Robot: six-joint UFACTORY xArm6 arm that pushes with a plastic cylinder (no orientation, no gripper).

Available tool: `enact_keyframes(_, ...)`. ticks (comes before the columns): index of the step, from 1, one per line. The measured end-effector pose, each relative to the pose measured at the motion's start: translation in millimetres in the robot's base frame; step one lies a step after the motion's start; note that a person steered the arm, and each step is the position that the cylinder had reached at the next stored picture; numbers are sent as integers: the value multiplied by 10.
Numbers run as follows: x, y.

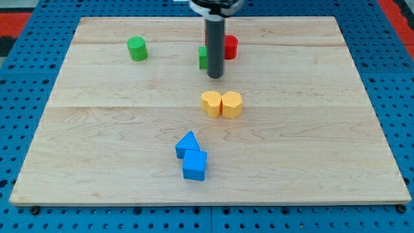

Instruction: Push the green star into the green circle

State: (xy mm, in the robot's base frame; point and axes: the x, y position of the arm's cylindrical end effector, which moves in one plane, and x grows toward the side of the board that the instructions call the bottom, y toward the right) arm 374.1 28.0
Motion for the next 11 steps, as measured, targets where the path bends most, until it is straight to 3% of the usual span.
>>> enact_keyframes(2,-373,246)
enact_keyframes(4,-773,-651)
enact_keyframes(6,-1251,-952)
enact_keyframes(11,-1145,-1449)
